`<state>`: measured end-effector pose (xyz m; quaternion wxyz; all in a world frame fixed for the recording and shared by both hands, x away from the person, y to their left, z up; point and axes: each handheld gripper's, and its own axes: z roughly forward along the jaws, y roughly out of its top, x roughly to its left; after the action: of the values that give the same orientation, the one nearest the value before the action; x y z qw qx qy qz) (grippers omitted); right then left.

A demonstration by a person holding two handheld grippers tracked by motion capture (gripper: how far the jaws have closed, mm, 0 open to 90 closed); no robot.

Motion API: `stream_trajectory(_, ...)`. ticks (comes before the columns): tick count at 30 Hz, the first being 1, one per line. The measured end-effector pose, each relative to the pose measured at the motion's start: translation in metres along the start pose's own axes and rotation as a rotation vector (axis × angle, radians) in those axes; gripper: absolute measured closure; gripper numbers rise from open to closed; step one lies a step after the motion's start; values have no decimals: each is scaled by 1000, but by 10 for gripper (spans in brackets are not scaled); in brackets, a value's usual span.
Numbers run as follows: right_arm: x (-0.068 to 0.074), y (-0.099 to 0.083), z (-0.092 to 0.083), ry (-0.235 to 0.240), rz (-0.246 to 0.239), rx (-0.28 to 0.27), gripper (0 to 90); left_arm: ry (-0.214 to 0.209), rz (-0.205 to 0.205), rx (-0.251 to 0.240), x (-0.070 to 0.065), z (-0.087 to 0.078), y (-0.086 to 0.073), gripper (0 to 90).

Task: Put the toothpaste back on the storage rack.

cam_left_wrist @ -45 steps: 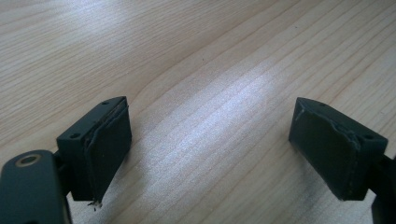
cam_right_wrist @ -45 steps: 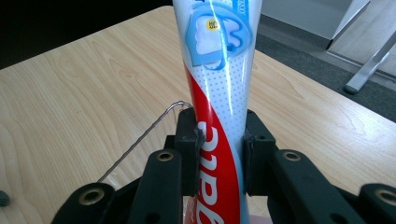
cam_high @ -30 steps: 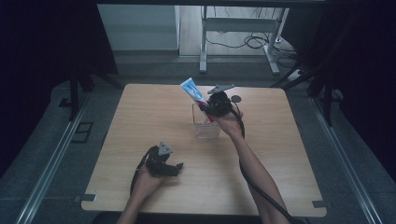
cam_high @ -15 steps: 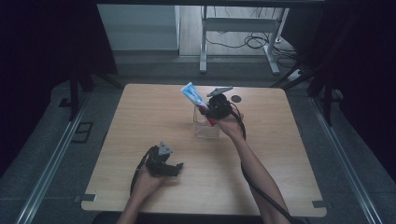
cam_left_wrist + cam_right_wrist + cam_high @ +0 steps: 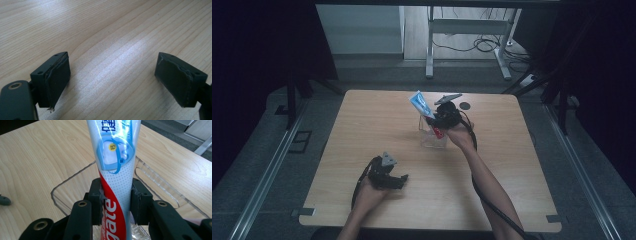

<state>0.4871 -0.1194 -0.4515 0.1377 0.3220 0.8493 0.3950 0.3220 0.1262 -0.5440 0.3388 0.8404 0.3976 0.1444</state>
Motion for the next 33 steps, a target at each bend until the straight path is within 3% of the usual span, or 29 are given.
stream_trajectory(14,0,-6,0,25,4,26,611,0,0,-1,0,0,0,131)
stream_trajectory(20,2,-7,-1,37,5,32,551,1,0,-1,0,0,0,131)
stream_trajectory(33,4,-6,-8,49,21,-2,470,0,0,-2,0,0,0,131)
